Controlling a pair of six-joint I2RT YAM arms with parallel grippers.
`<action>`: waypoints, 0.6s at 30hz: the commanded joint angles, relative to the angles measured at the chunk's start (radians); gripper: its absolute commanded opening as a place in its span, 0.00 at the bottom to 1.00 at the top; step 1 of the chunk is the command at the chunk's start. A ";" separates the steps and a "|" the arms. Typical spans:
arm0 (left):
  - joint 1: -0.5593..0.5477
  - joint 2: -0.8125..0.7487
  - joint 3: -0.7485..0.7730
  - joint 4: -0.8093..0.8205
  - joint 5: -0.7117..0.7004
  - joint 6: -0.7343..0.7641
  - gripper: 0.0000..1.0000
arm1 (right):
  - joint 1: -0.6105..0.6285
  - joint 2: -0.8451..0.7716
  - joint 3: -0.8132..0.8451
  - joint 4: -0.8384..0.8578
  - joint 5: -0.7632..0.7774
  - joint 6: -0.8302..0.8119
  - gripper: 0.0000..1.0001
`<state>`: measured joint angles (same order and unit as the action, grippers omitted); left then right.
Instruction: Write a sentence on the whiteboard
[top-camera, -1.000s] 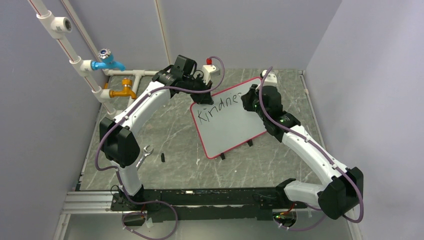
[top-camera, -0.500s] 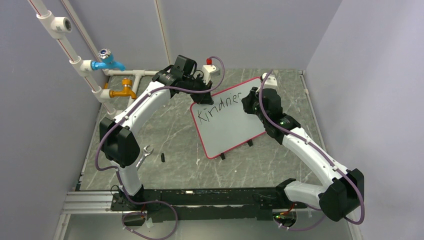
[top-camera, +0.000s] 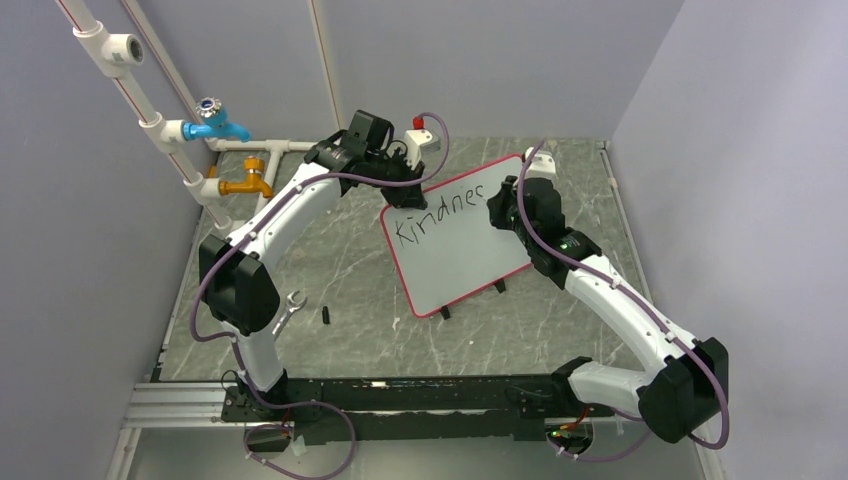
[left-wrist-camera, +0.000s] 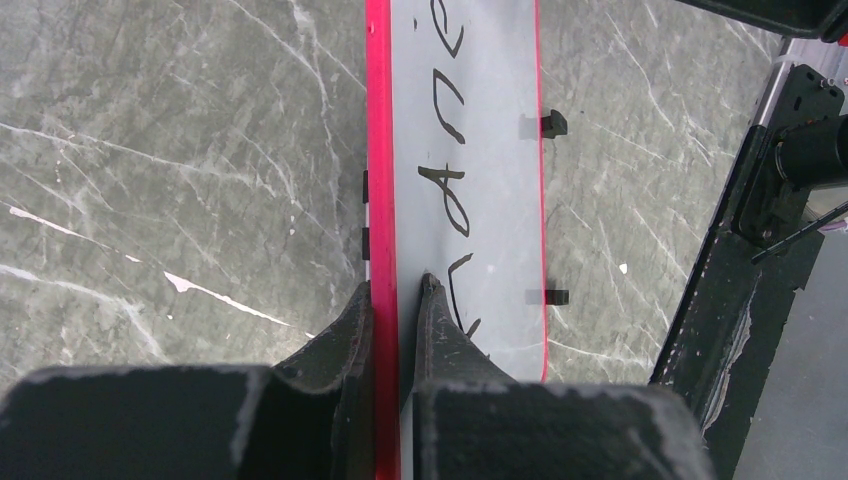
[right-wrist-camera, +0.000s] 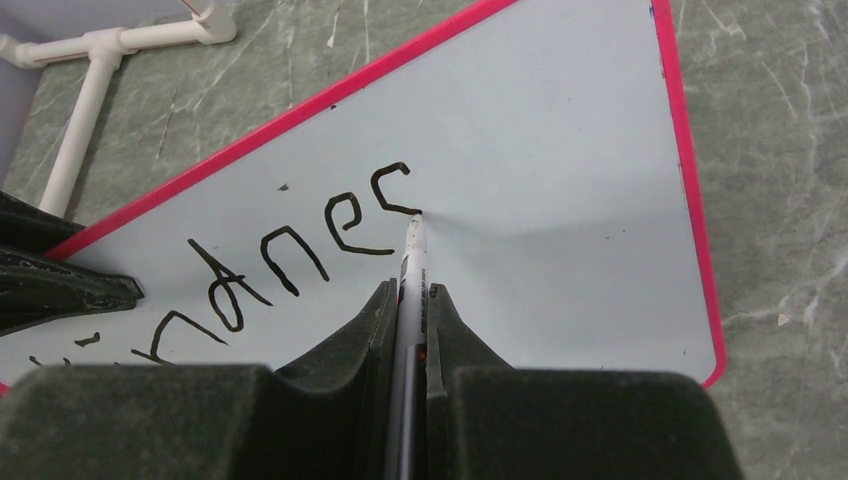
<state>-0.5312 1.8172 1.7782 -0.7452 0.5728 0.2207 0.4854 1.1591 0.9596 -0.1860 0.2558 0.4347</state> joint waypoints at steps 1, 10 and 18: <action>-0.023 0.054 -0.048 -0.123 -0.186 0.160 0.00 | -0.004 -0.022 -0.011 0.004 -0.038 -0.002 0.00; -0.024 0.052 -0.048 -0.125 -0.188 0.160 0.00 | -0.005 -0.026 0.000 0.020 -0.081 0.001 0.00; -0.024 0.051 -0.049 -0.125 -0.190 0.160 0.00 | -0.005 -0.019 0.023 0.032 -0.097 0.001 0.00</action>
<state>-0.5316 1.8172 1.7782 -0.7452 0.5728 0.2207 0.4808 1.1507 0.9527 -0.1860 0.1928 0.4347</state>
